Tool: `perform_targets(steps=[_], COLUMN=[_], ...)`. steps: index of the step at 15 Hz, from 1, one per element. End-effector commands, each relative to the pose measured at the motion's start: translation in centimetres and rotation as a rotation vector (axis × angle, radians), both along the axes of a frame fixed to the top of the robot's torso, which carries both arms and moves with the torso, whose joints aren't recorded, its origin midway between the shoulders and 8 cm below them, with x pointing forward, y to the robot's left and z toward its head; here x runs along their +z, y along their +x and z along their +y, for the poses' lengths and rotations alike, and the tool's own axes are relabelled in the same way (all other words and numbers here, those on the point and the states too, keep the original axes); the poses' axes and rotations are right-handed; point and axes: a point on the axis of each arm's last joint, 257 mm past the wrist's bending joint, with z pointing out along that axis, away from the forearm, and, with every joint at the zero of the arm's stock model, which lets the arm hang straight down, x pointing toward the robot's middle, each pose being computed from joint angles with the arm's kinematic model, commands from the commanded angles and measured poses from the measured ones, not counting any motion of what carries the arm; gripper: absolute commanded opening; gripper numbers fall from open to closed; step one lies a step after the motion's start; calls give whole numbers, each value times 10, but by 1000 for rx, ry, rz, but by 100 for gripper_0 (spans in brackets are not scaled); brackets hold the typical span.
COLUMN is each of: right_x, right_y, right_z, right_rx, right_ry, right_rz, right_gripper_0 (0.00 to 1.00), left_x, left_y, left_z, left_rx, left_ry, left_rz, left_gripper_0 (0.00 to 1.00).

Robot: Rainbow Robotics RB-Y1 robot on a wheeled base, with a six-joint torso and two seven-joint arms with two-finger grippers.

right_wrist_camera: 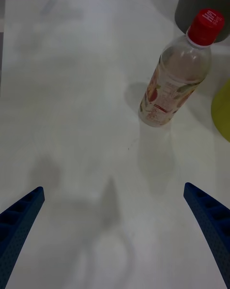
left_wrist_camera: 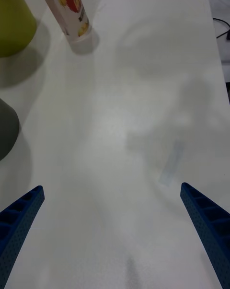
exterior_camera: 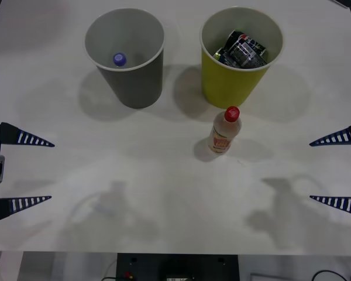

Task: Put the can into the green bin and the plastic bottle into the gray bin

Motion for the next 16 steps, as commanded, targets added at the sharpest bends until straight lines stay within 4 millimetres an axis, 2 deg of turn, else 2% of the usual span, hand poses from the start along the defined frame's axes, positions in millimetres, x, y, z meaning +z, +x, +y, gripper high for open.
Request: perform_targets(steps=[1, 5, 9, 16], right_x=[0, 4, 8, -5], right_y=[0, 0, 11, 23], right_z=[0, 7, 5, 15], right_rx=[0, -7, -41, -53], right_ry=[0, 47, 81, 200], right_rz=[0, 3, -31, -16], right_gripper_0=[100, 100, 100, 100], left_x=[0, 0, 0, 0], left_y=[0, 0, 0, 0], left_z=[0, 0, 0, 0], left_rx=[0, 0, 0, 0], left_ry=[0, 0, 0, 0], left_rz=[0, 0, 0, 0], left_gripper_0=[98, 98, 98, 98])
